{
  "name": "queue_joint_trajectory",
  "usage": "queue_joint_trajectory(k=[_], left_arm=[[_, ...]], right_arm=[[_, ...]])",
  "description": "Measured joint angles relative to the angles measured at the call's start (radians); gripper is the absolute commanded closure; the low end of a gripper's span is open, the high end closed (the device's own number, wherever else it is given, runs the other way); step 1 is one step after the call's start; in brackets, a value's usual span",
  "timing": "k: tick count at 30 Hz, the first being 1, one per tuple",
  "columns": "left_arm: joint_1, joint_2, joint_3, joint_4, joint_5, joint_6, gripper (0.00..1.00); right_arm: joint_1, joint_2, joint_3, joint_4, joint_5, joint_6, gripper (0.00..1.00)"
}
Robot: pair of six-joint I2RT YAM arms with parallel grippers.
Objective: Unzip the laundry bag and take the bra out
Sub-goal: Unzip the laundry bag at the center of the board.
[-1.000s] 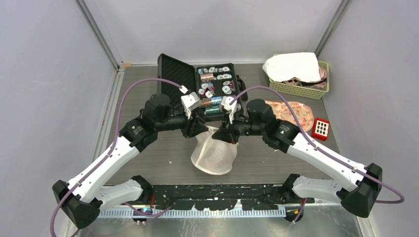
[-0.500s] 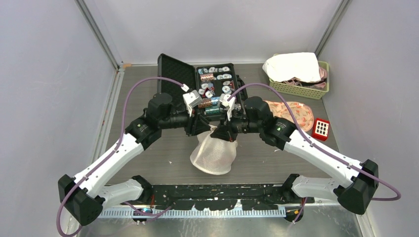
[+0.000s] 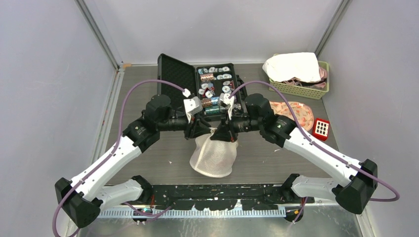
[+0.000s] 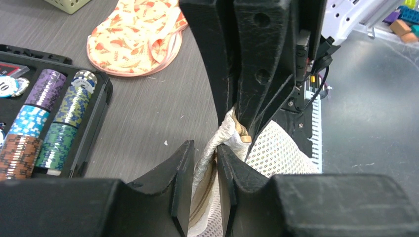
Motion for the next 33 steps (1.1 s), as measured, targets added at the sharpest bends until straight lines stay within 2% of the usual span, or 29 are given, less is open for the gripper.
queue_joint_trajectory(k=[10,17,21,27,33], left_arm=[[-0.031,-0.006,0.032,-0.077,0.01,0.104,0.87],[-0.035,-0.032,0.048,-0.105,0.008,0.123,0.87],[-0.024,-0.078,0.048,-0.116,0.01,0.122,0.83],[-0.013,-0.104,0.082,-0.193,0.051,0.192,0.67],[-0.016,-0.097,0.13,-0.306,0.1,0.32,0.66]], right_arm=[[-0.005,0.011,0.01,-0.027,-0.052,-0.023,0.99],[-0.008,0.011,0.029,-0.034,-0.081,-0.049,0.99],[-0.014,0.011,0.04,-0.03,-0.096,-0.067,0.99],[-0.019,0.011,0.041,-0.032,-0.1,-0.09,0.99],[-0.04,0.018,0.041,-0.037,-0.074,-0.098,0.99]])
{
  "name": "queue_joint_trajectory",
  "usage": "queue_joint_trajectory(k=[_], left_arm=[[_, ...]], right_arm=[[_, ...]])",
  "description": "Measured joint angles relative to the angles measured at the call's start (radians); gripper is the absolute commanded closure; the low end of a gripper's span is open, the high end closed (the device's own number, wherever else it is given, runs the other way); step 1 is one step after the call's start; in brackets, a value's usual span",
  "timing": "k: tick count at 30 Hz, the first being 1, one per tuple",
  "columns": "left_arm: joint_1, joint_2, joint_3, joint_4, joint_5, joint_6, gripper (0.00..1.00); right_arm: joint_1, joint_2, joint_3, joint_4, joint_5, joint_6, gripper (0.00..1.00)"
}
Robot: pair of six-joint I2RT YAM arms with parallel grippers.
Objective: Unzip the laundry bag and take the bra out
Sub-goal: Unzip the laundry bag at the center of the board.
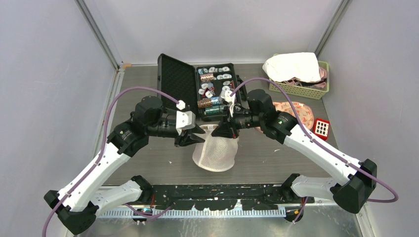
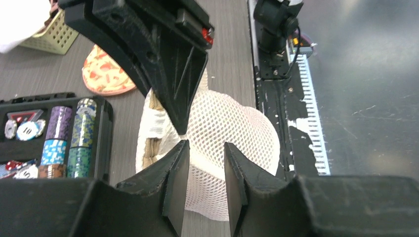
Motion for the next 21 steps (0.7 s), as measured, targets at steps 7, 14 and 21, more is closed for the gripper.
queue_joint_trajectory(k=[7,14,21], left_arm=[[0.0,0.008,-0.028,0.028,-0.101,0.014,0.61],[0.0,0.004,-0.042,0.069,-0.124,0.061,0.54],[-0.013,0.023,-0.048,0.086,-0.135,0.161,0.53]], right_arm=[[0.0,0.0,0.002,-0.002,-0.005,-0.001,0.99],[0.002,0.018,0.019,-0.008,-0.014,-0.008,0.99],[0.004,0.033,0.042,-0.013,-0.027,-0.006,0.99]])
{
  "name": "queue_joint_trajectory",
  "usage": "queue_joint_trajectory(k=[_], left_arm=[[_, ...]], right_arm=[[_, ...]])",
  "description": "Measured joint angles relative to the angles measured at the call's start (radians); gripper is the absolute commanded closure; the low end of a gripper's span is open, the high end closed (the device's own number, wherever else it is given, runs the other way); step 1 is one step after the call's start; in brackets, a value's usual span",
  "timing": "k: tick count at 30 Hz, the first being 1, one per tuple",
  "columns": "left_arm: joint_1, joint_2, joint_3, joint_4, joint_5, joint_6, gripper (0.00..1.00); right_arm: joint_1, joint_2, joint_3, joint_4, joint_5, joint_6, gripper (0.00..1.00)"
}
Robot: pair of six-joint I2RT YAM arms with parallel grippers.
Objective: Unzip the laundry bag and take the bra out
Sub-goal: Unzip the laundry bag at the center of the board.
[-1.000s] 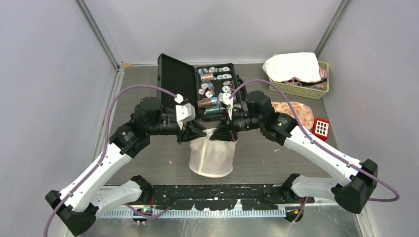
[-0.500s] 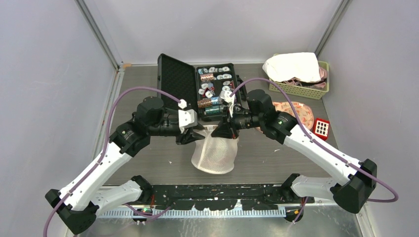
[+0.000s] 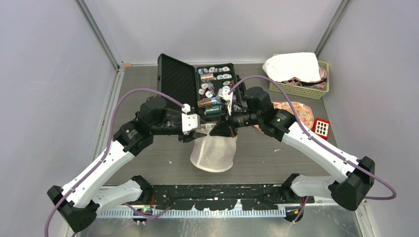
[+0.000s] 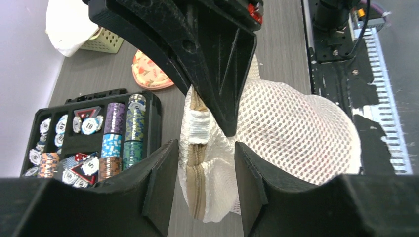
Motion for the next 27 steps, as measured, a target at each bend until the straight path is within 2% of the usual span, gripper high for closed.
queue_joint_trajectory(k=[3,11,13,14,18,19,21,22,23,25,27], left_arm=[[-0.003,0.019,0.0,0.01,-0.02,0.023,0.59],[-0.007,0.034,0.0,0.023,-0.037,0.039,0.89],[-0.007,0.033,0.0,0.023,-0.039,0.036,1.0],[-0.007,0.033,0.0,0.022,-0.039,0.034,1.0],[-0.007,0.034,0.006,0.005,-0.035,0.029,1.0],[-0.007,0.037,0.014,-0.011,-0.031,0.022,0.94],[-0.007,0.042,0.029,-0.032,-0.031,0.005,0.6],[-0.008,0.045,0.034,-0.037,-0.033,-0.004,0.5],[-0.011,0.046,0.037,-0.039,-0.035,-0.019,0.47],[-0.02,0.046,0.037,-0.041,-0.039,-0.032,0.47],[-0.029,0.045,0.037,-0.037,-0.049,-0.039,0.54]], right_arm=[[0.002,0.0,0.007,-0.001,-0.003,0.005,0.99],[0.003,0.0,0.01,-0.003,-0.004,0.017,0.99],[0.003,0.0,0.01,-0.007,-0.006,0.019,0.99],[0.003,0.0,0.01,-0.009,-0.008,0.019,0.99],[0.003,0.002,0.01,-0.015,-0.012,0.021,0.99],[0.004,0.004,0.01,-0.015,-0.015,0.021,0.99],[0.005,0.004,0.011,-0.015,-0.018,0.022,0.99],[0.005,0.004,0.011,-0.015,-0.019,0.022,0.99],[0.006,0.004,0.011,-0.014,-0.019,0.023,0.99],[0.006,0.006,0.011,-0.015,-0.019,0.028,0.99],[0.006,0.008,0.011,-0.014,-0.019,0.034,0.99]])
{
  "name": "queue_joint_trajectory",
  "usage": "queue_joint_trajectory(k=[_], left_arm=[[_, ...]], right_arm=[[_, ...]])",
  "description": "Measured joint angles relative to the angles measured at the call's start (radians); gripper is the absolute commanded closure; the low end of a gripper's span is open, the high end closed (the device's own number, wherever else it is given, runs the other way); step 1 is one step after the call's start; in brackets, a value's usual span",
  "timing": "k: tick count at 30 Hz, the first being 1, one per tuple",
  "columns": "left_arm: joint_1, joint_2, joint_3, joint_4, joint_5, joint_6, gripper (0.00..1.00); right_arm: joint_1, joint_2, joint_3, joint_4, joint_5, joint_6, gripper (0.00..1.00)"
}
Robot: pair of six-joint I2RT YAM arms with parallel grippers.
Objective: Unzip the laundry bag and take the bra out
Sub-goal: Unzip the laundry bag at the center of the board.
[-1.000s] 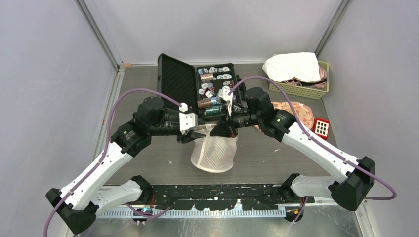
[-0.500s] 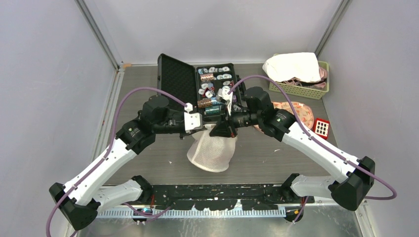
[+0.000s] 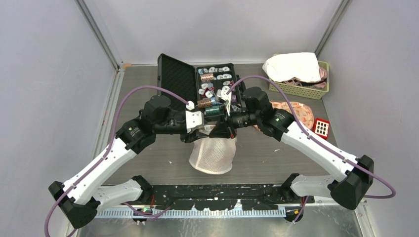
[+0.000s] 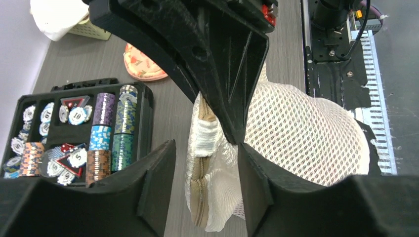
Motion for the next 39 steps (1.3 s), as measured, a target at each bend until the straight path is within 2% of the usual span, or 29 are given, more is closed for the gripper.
queue_joint_trajectory(k=[1,6,7,12,13,15,16,18,22,24,25,29,30,31,34,36,39], left_arm=[[-0.005,0.0,0.0,0.003,-0.006,0.0,0.59],[-0.015,-0.002,0.0,0.011,-0.03,0.001,0.97],[-0.015,-0.002,0.0,0.013,-0.036,0.01,1.0],[-0.016,-0.007,-0.001,0.01,-0.035,0.031,1.0],[-0.016,-0.008,-0.001,0.008,-0.034,0.033,0.89],[-0.016,-0.008,0.0,0.002,-0.03,0.034,0.57],[-0.016,-0.008,0.0,0.001,-0.029,0.039,0.47],[-0.017,-0.01,-0.003,-0.004,-0.022,0.042,0.46],[-0.024,-0.013,-0.006,-0.005,-0.027,0.06,0.71],[-0.029,-0.013,-0.006,-0.004,-0.036,0.069,0.92],[-0.029,-0.013,-0.006,0.0,-0.043,0.077,0.99],[-0.03,-0.014,-0.006,0.003,-0.052,0.085,1.0],[-0.03,-0.014,-0.006,0.005,-0.052,0.084,1.0],[-0.03,-0.014,-0.006,0.005,-0.052,0.082,1.0],[-0.03,-0.013,-0.006,0.003,-0.053,0.052,1.0],[-0.029,-0.012,-0.006,-0.002,-0.053,0.016,1.0],[-0.018,-0.007,-0.008,-0.006,-0.055,-0.056,1.0]], right_arm=[[0.0,0.002,0.0,0.0,0.0,0.003,0.99],[0.0,0.005,0.0,-0.001,-0.003,0.011,0.99],[0.0,0.005,0.0,-0.001,-0.003,0.012,0.99],[0.0,0.005,0.0,-0.004,-0.004,0.02,0.99],[0.0,0.005,0.0,-0.004,-0.004,0.021,0.99],[0.0,0.007,0.001,-0.005,-0.006,0.022,0.99],[0.0,0.009,0.002,-0.006,-0.008,0.023,0.99],[0.0,0.013,0.004,-0.005,-0.01,0.024,0.99],[0.0,0.016,0.011,-0.002,-0.011,0.035,0.99],[0.0,0.016,0.013,0.001,-0.017,0.042,0.99],[0.0,0.016,0.013,-0.001,-0.023,0.049,0.99],[0.0,0.016,0.013,-0.004,-0.031,0.072,0.99],[0.0,0.016,0.013,-0.004,-0.033,0.077,0.96],[0.0,0.016,0.013,-0.004,-0.033,0.081,0.88],[-0.007,0.016,0.013,-0.013,-0.03,0.087,0.52],[-0.024,0.016,0.024,-0.031,-0.026,0.08,0.46],[-0.077,0.007,0.053,-0.057,-0.014,0.064,0.45]])
